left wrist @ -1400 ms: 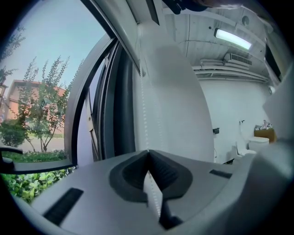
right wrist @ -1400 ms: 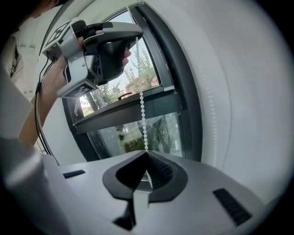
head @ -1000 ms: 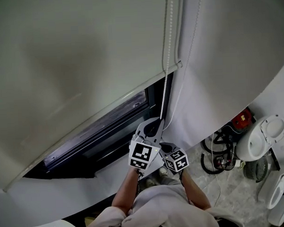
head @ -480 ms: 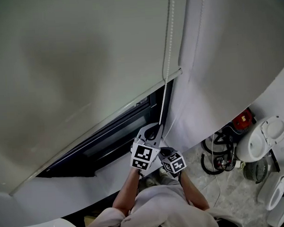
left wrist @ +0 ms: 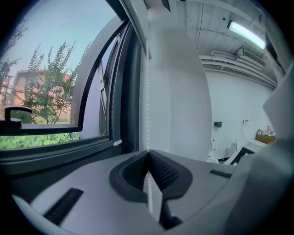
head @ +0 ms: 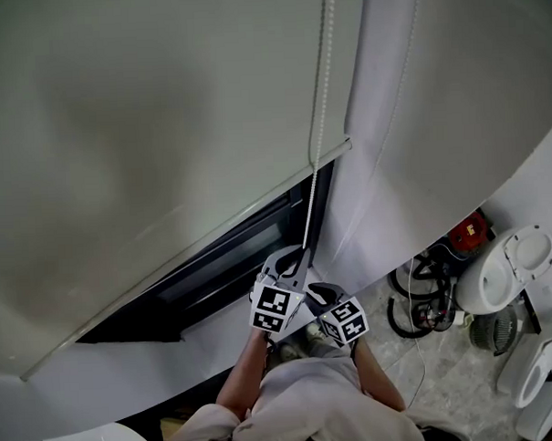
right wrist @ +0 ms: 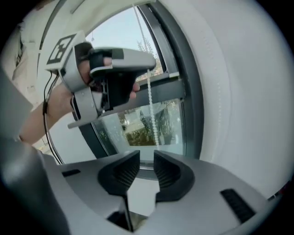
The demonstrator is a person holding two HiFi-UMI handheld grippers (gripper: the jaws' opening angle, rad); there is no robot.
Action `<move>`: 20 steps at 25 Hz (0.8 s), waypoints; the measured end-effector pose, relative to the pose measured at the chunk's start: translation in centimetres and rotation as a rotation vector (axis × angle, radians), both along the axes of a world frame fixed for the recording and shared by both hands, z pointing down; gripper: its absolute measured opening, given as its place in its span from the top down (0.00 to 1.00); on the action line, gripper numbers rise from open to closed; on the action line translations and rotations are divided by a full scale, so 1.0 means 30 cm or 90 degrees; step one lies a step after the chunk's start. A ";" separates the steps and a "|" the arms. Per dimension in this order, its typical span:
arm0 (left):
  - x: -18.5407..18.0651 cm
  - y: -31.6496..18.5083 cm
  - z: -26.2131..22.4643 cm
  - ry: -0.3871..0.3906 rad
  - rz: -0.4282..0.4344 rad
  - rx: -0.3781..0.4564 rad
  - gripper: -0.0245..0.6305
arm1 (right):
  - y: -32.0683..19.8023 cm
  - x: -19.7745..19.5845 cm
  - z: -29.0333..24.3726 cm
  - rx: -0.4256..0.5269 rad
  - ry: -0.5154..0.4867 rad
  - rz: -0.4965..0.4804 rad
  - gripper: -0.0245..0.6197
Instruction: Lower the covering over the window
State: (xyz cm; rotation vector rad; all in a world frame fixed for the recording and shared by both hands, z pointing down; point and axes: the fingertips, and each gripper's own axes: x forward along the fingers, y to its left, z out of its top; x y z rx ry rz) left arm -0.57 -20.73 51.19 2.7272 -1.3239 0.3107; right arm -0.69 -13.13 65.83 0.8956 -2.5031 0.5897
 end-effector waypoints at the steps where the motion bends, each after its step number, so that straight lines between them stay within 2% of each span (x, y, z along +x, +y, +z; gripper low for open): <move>1: -0.003 0.001 0.006 0.003 -0.002 0.002 0.94 | -0.004 0.013 -0.034 0.014 -0.005 0.006 0.81; 6: -0.028 0.041 0.033 0.006 -0.006 0.004 0.94 | -0.014 0.054 -0.287 0.119 -0.040 0.035 0.80; 14: -0.028 0.047 0.023 0.012 0.000 0.006 0.94 | -0.081 0.048 -0.735 0.296 -0.073 0.026 0.80; 20: -0.022 0.040 0.027 0.017 0.007 0.008 0.94 | -0.138 0.010 -0.919 0.381 -0.084 0.006 0.80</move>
